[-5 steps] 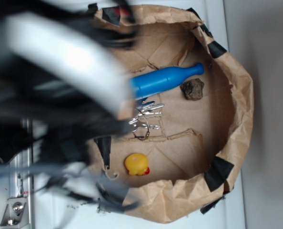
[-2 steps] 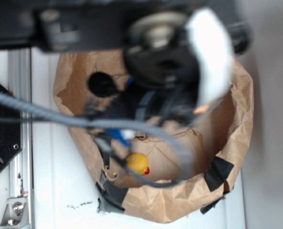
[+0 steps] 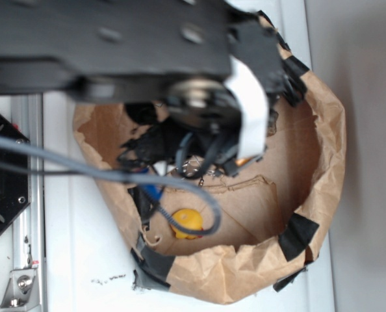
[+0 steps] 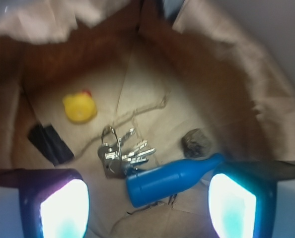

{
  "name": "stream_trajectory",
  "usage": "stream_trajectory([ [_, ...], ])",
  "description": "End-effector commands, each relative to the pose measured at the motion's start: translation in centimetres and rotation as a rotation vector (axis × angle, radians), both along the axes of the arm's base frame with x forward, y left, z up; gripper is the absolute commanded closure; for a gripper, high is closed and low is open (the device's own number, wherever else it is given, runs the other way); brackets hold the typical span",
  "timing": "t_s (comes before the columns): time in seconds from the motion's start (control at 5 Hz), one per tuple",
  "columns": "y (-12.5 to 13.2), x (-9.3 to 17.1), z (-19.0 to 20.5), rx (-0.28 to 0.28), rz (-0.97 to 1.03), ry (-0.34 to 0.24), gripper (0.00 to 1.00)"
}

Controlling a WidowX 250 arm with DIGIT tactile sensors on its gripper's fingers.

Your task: Grab the silver keys.

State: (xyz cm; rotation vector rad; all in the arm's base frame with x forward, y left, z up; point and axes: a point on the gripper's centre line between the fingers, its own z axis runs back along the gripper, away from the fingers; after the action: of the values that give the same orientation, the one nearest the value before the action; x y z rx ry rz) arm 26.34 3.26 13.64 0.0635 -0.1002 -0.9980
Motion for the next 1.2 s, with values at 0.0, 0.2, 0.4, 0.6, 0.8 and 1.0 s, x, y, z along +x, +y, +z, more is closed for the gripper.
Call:
stream_trajectory([
  [0.0,-0.40,0.42,1.47,0.010,-0.004,-0.054,0.00],
  [0.2,-0.40,0.42,1.47,0.010,-0.004,-0.054,0.00],
  [0.4,-0.40,0.42,1.47,0.010,-0.004,-0.054,0.00],
  [0.6,-0.40,0.42,1.47,0.010,-0.004,-0.054,0.00],
  [0.8,-0.40,0.42,1.47,0.010,-0.004,-0.054,0.00],
  [1.0,-0.05,0.19,0.51,-0.034,-0.083,-0.117,0.00],
])
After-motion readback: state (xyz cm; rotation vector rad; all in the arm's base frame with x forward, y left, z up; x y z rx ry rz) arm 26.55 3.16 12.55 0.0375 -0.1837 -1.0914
